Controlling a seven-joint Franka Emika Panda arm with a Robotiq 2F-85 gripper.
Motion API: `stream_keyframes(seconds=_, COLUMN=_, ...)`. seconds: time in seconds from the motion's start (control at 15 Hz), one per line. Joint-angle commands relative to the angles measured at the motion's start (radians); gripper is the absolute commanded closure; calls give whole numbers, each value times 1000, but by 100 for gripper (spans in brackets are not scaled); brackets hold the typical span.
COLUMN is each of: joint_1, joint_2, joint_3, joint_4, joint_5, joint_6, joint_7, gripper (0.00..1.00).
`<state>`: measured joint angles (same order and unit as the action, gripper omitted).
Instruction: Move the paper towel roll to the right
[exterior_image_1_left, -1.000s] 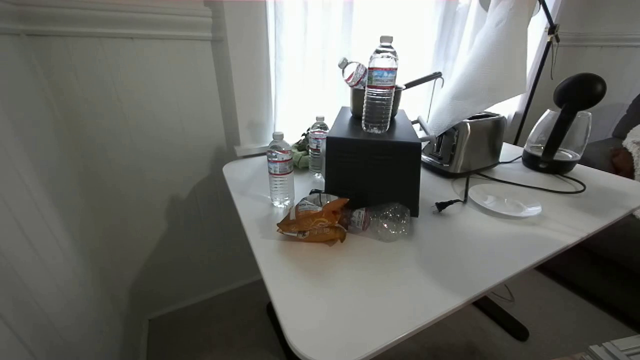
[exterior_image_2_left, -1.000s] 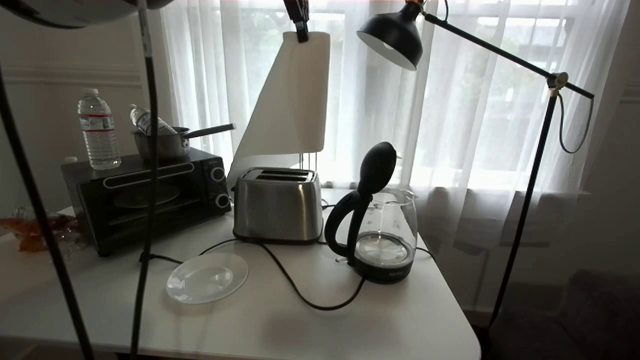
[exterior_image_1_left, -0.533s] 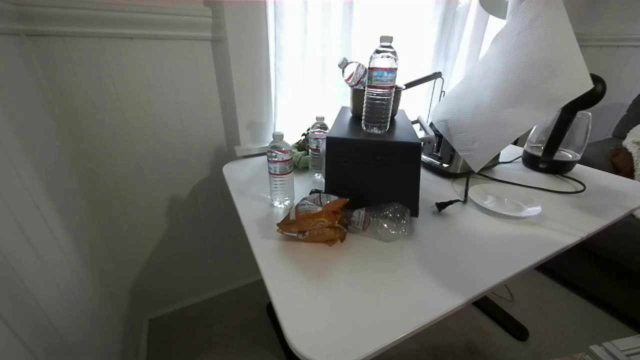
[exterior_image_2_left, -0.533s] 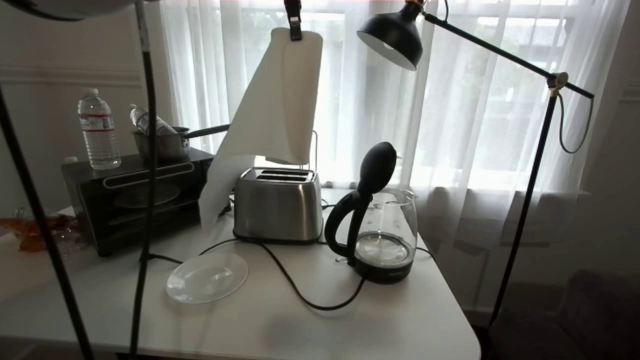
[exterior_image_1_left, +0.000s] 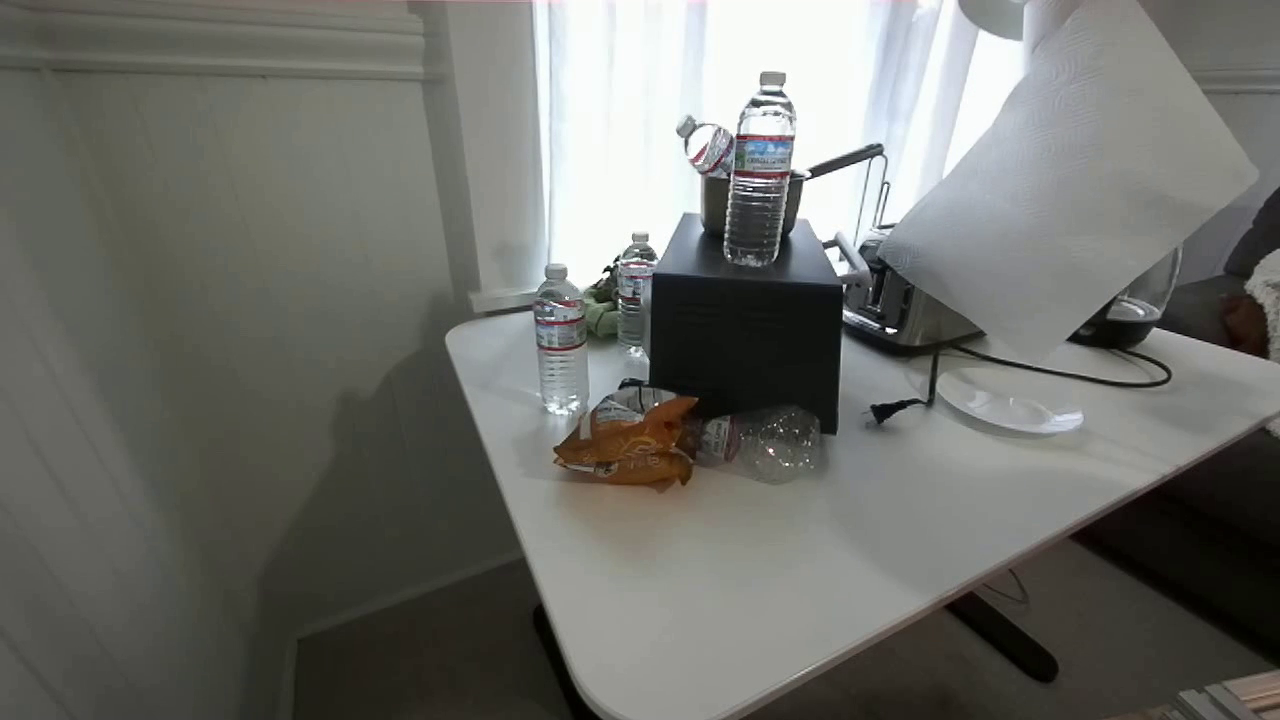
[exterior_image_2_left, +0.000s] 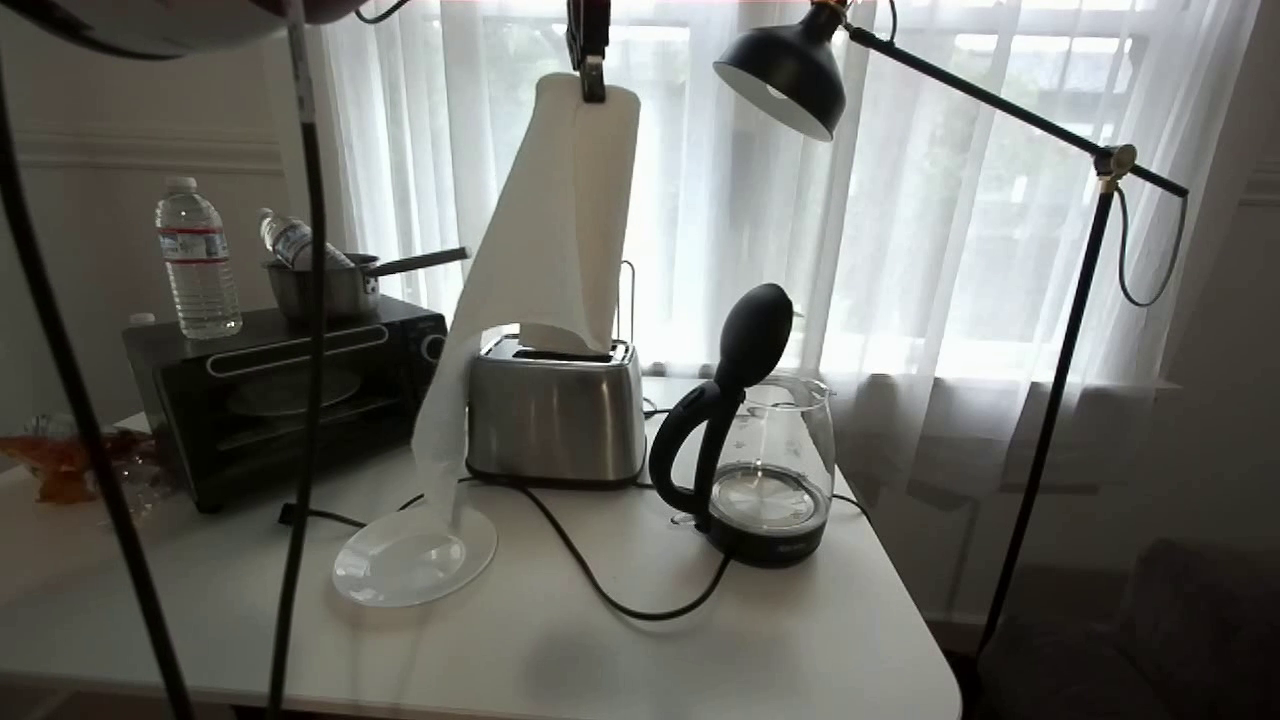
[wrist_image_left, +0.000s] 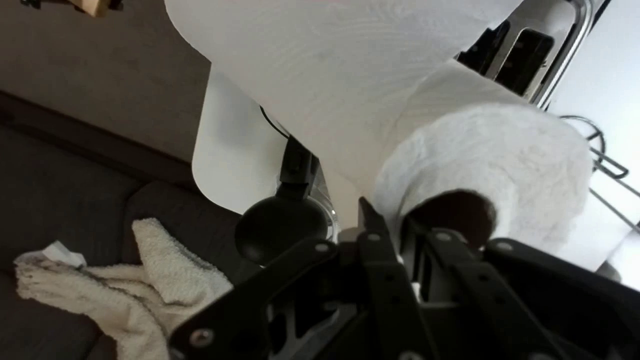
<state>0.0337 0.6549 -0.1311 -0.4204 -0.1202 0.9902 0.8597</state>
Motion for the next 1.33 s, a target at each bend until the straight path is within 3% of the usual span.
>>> stream_keyframes(seconds=0.0, joint_1=-6, joint_2=30, joint_3=13, joint_4=0, joint_5=-2, joint_6=83, joint_7=-134, gripper=93)
stream_keyframes(seconds=0.07, joint_1=0, joint_2=19, joint_3=0, joint_4=-5, joint_5=-3, joint_6=51, joint_7=-82, gripper=88)
stream_keyframes(seconds=0.6, joint_1=0, joint_2=42, joint_3=0, joint_4=-2, joint_5=-3, joint_6=80, joint_7=-118, gripper=88)
stream_keyframes(seconds=0.67, joint_1=0, joint_2=45, joint_3=2, joint_4=1, joint_5=0, joint_6=90, joint_7=-116, gripper=97)
stream_keyframes(seconds=0.8, joint_1=5, joint_2=46, joint_3=-2, joint_4=3, joint_5=-9, joint_6=135, joint_7=-114, gripper=97)
stream_keyframes(seconds=1.13, joint_1=-3, joint_2=40, joint_3=21, joint_4=3, joint_5=11, joint_6=203, joint_7=-236, gripper=97)
stream_keyframes(seconds=1.27, joint_1=-10, joint_2=33, joint_3=32, joint_4=-13, joint_5=25, joint_6=165, joint_7=-311, gripper=97)
